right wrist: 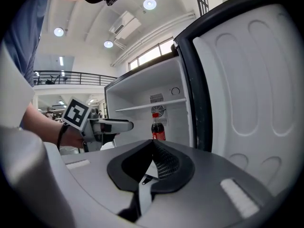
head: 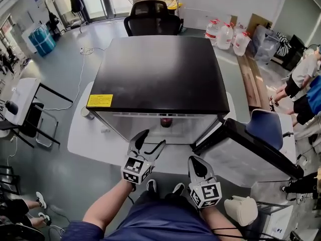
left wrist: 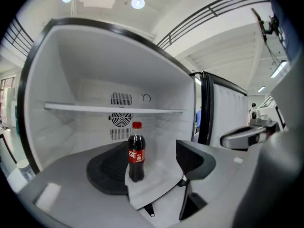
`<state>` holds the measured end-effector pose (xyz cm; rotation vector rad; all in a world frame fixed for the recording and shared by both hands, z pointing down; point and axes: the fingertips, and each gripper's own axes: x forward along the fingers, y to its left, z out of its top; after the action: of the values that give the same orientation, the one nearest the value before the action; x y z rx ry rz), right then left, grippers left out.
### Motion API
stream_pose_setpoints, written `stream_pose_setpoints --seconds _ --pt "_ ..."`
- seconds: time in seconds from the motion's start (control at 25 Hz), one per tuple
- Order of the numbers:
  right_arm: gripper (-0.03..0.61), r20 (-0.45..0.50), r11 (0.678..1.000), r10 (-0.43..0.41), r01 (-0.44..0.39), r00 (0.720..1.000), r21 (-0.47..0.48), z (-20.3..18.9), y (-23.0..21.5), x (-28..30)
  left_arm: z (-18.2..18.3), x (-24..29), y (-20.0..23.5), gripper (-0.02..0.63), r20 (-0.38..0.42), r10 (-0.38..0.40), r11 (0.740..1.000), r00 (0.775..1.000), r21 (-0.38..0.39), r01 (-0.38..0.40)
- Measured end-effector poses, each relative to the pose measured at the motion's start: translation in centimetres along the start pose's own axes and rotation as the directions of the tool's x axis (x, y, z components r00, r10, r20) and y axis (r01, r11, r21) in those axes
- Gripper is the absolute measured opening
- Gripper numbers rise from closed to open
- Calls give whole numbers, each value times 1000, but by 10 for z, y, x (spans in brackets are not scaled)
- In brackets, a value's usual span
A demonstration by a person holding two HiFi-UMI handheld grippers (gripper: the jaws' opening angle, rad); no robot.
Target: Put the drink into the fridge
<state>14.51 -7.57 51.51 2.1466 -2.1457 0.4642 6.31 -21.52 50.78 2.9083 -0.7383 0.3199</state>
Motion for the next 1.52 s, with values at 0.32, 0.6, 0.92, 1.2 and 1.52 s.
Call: stream_pose_setpoints --seconds 0.32,0.6,0.92,1.2,1.52 --pt "6 61 994 106 -104 993 -40 35 12 15 33 -57 -21 224 103 42 999 994 -28 -39" --pt "6 95 985 165 -160 982 -64 55 22 21 42 -89 -23 47 136 111 993 984 -49 -105" --pt "6 122 982 169 -156 978 -108 74 42 21 50 -99 -16 5 164 75 996 984 -61 -66" --pt "6 151 984 128 -107 980 -143 87 55 22 57 -99 -5 5 174 35 999 984 -11 -33" --pt "6 155 989 78 -57 985 -138 86 60 21 46 -95 -2 5 158 -18 1000 987 -21 22"
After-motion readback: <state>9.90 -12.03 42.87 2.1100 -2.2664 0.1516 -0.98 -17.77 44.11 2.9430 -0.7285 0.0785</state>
